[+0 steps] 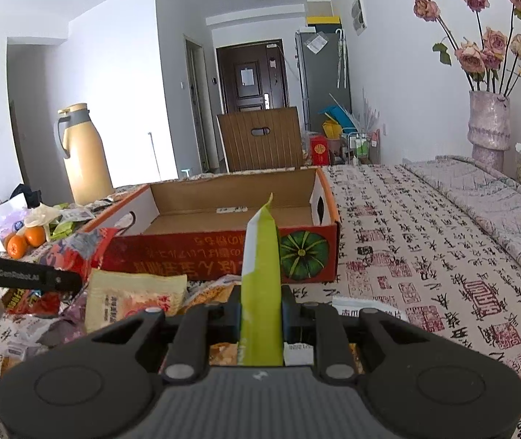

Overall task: Organize snacks
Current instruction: 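Carry both packets over the box and open both grippers to drop them inside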

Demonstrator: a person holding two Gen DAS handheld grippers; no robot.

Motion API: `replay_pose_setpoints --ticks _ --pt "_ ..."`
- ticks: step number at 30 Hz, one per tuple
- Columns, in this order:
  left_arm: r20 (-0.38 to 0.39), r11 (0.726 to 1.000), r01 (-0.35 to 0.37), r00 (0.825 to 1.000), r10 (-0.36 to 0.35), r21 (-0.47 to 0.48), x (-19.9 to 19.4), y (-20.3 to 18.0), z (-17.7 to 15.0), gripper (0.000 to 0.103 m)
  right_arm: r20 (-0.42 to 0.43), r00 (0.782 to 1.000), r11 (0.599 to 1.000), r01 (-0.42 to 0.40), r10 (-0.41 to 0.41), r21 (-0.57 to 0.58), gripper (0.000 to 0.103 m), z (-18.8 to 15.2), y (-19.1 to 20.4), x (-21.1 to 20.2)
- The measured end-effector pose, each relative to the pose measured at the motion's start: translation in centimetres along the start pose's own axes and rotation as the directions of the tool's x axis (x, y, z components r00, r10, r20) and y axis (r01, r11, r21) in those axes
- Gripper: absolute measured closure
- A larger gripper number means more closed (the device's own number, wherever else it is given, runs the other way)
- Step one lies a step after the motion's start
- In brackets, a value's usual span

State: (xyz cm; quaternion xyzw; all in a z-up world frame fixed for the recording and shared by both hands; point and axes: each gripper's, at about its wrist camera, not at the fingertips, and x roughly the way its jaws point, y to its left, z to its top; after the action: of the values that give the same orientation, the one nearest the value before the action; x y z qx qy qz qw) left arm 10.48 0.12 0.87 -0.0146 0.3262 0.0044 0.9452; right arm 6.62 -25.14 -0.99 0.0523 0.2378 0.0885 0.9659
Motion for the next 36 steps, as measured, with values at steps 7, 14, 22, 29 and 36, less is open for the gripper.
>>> replay_pose_setpoints --ticks 7,14,22,29,36 --pt "0.075 1.000 0.004 0.997 -0.004 -0.007 -1.9 -0.1 1.6 0.041 0.041 0.999 1.000 -0.016 0.016 -0.008 0.084 1.6 0.6 -0.4" --pt "0.123 1.000 0.022 0.992 -0.023 0.004 -2.0 -0.7 4.2 0.041 0.097 0.995 0.999 -0.034 0.035 -0.009 0.084 4.5 1.2 0.4" --pt "0.173 0.999 0.027 0.984 -0.030 0.022 -0.5 -2.2 7.9 0.041 0.118 0.992 0.999 -0.051 0.051 0.005 0.084 8.4 1.3 4.0" --pt "0.178 1.000 0.006 0.984 -0.009 0.018 2.8 -2.9 10.9 0.041 0.101 0.994 0.999 -0.048 0.046 0.022 0.084 11.8 1.2 8.9" --pt "0.157 1.000 -0.023 0.987 0.025 -0.012 7.5 -2.6 12.4 0.041 0.034 0.999 0.998 -0.021 0.019 0.055 0.084 12.4 1.2 14.5"
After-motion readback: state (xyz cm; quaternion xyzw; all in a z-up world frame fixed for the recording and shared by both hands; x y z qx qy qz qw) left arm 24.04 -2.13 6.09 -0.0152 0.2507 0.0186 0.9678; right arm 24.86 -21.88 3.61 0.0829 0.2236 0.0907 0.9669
